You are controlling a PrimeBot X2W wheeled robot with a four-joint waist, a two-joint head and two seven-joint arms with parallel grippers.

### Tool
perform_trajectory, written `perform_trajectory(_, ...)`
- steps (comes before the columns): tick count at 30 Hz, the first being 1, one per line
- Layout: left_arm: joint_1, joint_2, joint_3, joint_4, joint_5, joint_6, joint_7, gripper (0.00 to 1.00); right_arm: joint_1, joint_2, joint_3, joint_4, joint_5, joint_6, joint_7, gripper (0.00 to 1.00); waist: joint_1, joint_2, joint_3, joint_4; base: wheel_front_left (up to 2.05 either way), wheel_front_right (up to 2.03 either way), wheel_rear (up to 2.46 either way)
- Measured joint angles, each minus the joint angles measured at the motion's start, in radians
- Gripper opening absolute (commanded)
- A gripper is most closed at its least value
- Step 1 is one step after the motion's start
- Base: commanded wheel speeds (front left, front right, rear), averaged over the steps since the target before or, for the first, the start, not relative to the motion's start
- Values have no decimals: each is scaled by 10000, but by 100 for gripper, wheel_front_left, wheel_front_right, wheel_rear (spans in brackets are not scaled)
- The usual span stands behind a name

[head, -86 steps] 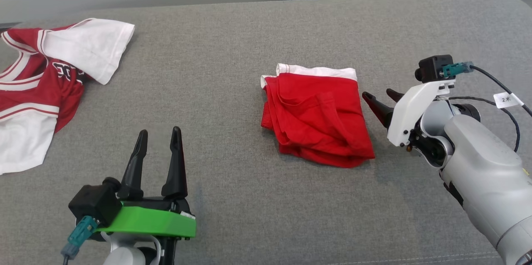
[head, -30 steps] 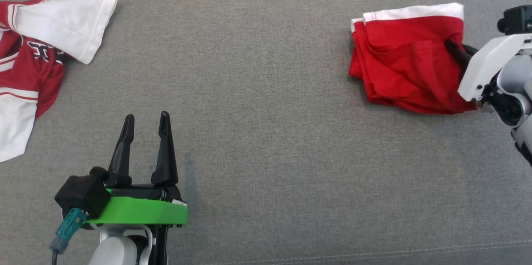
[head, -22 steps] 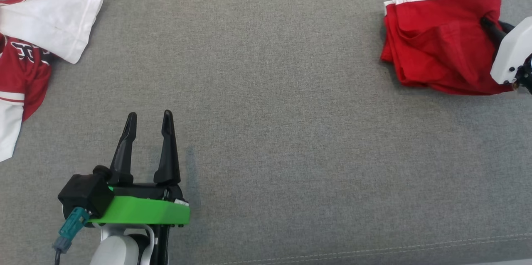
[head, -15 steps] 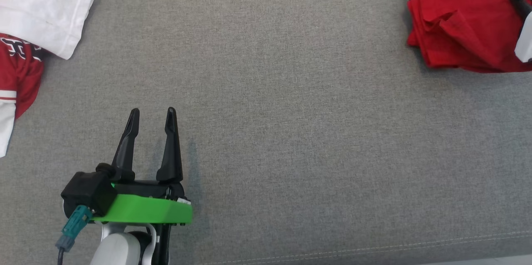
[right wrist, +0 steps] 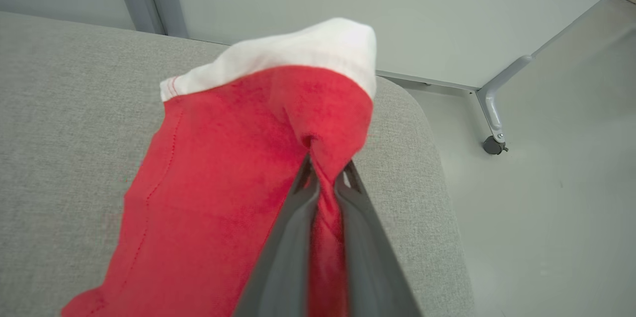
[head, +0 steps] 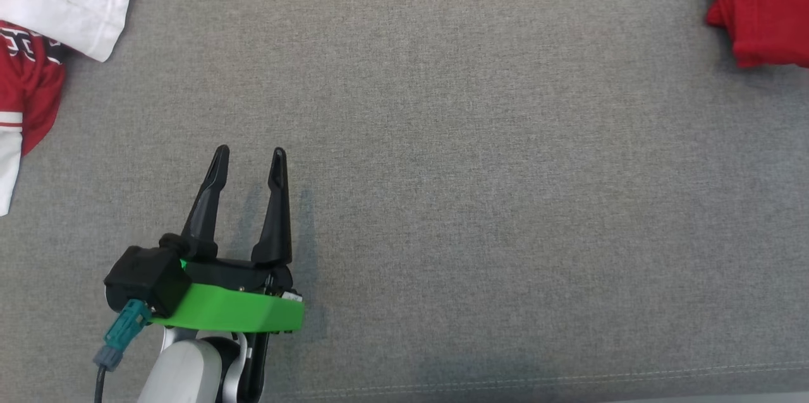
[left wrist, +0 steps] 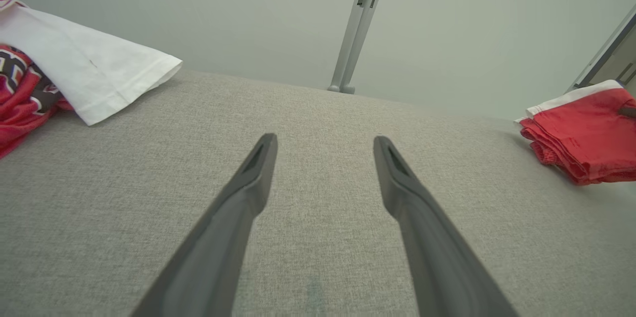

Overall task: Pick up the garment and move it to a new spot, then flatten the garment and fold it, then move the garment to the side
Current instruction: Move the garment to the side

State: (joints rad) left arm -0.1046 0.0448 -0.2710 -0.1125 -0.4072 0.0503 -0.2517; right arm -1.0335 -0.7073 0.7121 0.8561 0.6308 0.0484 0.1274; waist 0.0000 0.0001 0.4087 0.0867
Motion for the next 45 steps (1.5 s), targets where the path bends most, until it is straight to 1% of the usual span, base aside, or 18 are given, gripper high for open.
perform_trajectory(3,-18,0,4,-29,75,-33,0,100,-84,-109,-4,140,-155,-224,-127,0,0,0,171,120,0,0,0)
perform_trajectory(4,-33,0,10,-44,75,-35,0,100,-104,-130,-2,196,-205,-247,-159,0,0,0,228,157,0,0,0)
perform_trajectory(6,-81,0,33,-61,77,-59,0,100,-135,-136,-21,274,-234,-435,-347,0,0,0,343,226,0,0,0)
perform_trajectory(7,-110,-2,56,-81,77,-59,0,100,-155,-127,-21,299,-259,-512,-437,8,1,0,398,257,0,0,0)
perform_trajectory(8,-146,-2,82,-88,79,-59,0,100,-184,-96,-6,347,-313,-589,-497,20,1,0,448,285,0,0,0)
perform_trajectory(10,-215,-2,111,-88,79,-59,0,100,-192,21,0,479,-339,-621,-593,32,1,0,521,336,0,0,0)
perform_trajectory(11,-220,-2,111,-88,86,-59,0,100,-192,96,0,539,-339,-725,-662,37,1,0,547,355,0,0,0)
perform_trajectory(13,-220,-2,111,-86,90,-59,0,100,-192,173,6,623,-347,-851,-746,55,0,-1,585,378,0,0,0)
perform_trajectory(14,-221,-2,111,-86,90,-59,0,100,-192,165,8,681,-380,-911,-780,55,1,0,600,383,0,0,0)
perform_trajectory(15,-221,-4,111,-86,92,-61,0,100,-191,148,10,748,-431,-993,-840,85,1,0,613,386,0,0,0)
perform_trajectory(16,-224,-6,111,-86,92,-63,0,100,-191,127,15,805,-466,-1053,-865,100,0,0,625,387,0,0,0)
perform_trajectory(17,-228,-6,111,-86,92,-63,0,100,-191,123,12,857,-491,-1116,-932,100,0,0,636,386,0,0,0)
perform_trajectory(20,-233,-6,111,-86,92,-75,0,100,-191,132,8,966,-499,-1133,-1099,100,0,0,666,377,0,0,0)
perform_trajectory(25,-243,-8,115,-82,92,-77,0,100,-191,178,8,1145,-596,-1298,-1204,100,0,0,688,341,0,0,0)
perform_trajectory(29,-265,-8,128,-67,104,-107,0,100,-180,234,4,1338,-598,-1298,-1365,100,0,0,673,300,0,0,0)
perform_trajectory(36,-387,-12,316,-12,104,-109,0,100,-105,725,-8,1402,-594,-1304,-1870,100,1,-1,510,170,0,0,0)
perform_trajectory(40,-412,-12,393,25,104,-153,0,100,-109,991,-33,1223,-585,-1254,-2299,100,0,-1,316,47,0,0,0)
perform_trajectory(45,-494,-13,403,90,104,-240,0,100,-126,1465,113,855,-602,-980,-2913,100,0,0,-26,-164,0,0,0)
